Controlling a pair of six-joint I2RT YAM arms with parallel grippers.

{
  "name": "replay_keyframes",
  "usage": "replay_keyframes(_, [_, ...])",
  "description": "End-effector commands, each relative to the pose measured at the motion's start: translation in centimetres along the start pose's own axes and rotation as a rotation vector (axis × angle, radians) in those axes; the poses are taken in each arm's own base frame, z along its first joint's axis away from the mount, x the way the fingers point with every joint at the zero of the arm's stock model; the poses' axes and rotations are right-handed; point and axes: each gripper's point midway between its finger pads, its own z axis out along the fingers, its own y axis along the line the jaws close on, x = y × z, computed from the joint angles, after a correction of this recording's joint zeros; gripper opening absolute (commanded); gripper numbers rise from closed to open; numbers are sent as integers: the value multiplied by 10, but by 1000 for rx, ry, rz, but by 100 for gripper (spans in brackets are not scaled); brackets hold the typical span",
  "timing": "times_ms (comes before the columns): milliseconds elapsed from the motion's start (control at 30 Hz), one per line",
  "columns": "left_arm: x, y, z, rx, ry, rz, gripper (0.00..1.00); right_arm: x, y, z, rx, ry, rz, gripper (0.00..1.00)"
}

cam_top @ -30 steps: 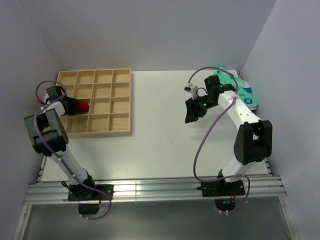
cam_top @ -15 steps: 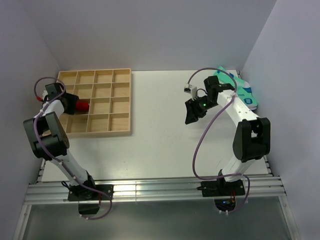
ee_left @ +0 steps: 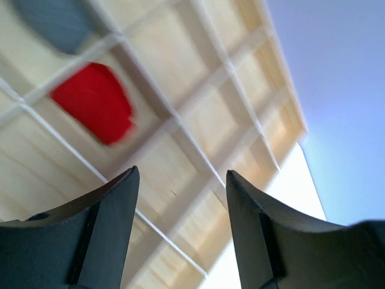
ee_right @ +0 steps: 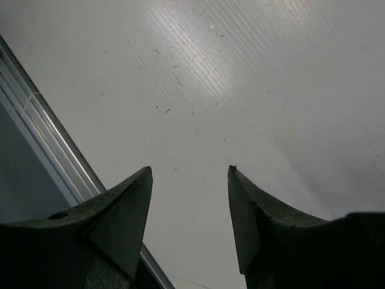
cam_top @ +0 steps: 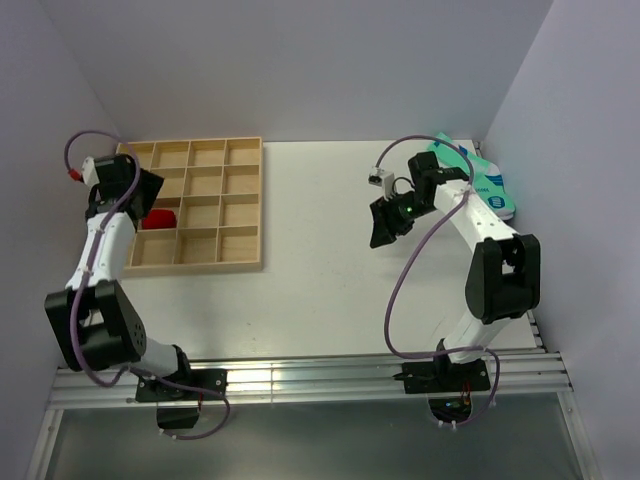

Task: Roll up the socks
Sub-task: Place the sock in the storage box, then reset both arms

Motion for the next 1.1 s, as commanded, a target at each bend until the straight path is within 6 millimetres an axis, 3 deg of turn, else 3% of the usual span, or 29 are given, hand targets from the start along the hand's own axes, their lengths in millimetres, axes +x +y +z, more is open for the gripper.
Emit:
replay_keyframes(0, [8,-48,-55,136,-69,145,65,-20,1,-21,68,-99,-56,61])
replay_keyframes(33, [29,-66,-68,199,-39,182,65,-20,2,-23,78,-108,-61,61])
replay_keyframes(100, [45,-80,-92,287,-24,209,65,-24,3,-31,109,-142,-74,62])
replay_keyframes(133, [79,-90,-106,347,39,254,65,-25,4,-33,119,-152,-79,63])
replay_keyframes(200, [98,-109,-133,474,48,283,65,-27,9,-41,132,-188,-93,63])
replay_keyframes(233, [130,-112,-149,533,91,322,65,-28,10,-43,140,-205,-95,64])
replay_keyframes(267, [143,-127,-163,628,93,336,65,-24,10,-43,145,-212,-90,64])
replay_keyframes(300, [177,-135,-183,707,149,379,65,-30,13,-51,170,-255,-114,66])
replay_keyframes(333, [196,-128,-182,700,163,407,65,-31,13,-53,187,-271,-120,66])
replay_keyframes(367, [210,-138,-194,756,170,413,65,-32,17,-58,208,-307,-134,67])
replay_keyframes(400, [241,-140,-213,804,224,455,65,-32,18,-60,219,-319,-140,67])
replay_keyframes(467, [269,-140,-218,823,243,491,66,-26,19,-62,240,-334,-143,68])
replay_keyframes(500, [291,-144,-238,886,276,511,66,-28,23,-68,259,-359,-164,69])
replay_keyframes(600, [318,-144,-255,953,317,527,66,-21,26,-76,305,-380,-191,70])
replay_keyframes(767, [339,-132,-256,980,373,548,66,-5,37,-80,337,-422,-244,72])
replay_keyframes(1033, [343,-130,-257,978,385,550,66,-6,40,-83,344,-441,-257,73])
replay_keyframes(1067, [342,-131,-258,985,385,548,66,-5,40,-82,346,-444,-254,79])
